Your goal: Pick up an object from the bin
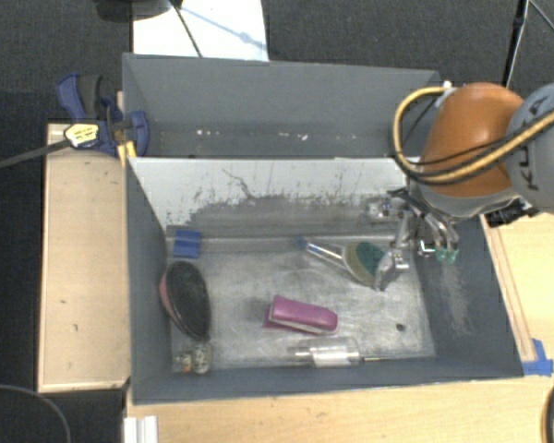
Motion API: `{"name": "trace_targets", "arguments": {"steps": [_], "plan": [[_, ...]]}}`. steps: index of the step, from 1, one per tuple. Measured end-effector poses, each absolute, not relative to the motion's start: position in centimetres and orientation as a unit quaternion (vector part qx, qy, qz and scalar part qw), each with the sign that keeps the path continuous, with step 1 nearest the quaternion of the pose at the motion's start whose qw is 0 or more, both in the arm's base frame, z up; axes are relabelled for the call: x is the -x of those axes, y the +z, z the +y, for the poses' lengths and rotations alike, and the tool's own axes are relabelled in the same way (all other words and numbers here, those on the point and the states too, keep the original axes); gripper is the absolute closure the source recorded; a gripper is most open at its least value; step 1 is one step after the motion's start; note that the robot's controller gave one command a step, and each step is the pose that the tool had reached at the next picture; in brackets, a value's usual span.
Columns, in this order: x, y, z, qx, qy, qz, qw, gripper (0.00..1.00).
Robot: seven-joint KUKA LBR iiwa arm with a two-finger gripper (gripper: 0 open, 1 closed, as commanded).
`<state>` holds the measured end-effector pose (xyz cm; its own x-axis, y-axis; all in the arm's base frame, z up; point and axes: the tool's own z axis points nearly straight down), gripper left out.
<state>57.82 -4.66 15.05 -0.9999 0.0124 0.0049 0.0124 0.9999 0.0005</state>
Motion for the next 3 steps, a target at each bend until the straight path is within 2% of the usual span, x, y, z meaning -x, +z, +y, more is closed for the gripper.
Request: {"name": "trace_targets", "arguments": {"steps": [1, 2, 3], "plan": [[-57.8, 7.3, -5.8, 0.158, 0.000, -0.987, 0.001, 0.00], [-57.9, 7.4, -5.8, 0.155, 0.000, -0.988, 0.000, 1.00], [-55.6, 21.8, -5.7, 0.154, 0.000, -0.988, -0.005, 1.00]]}}
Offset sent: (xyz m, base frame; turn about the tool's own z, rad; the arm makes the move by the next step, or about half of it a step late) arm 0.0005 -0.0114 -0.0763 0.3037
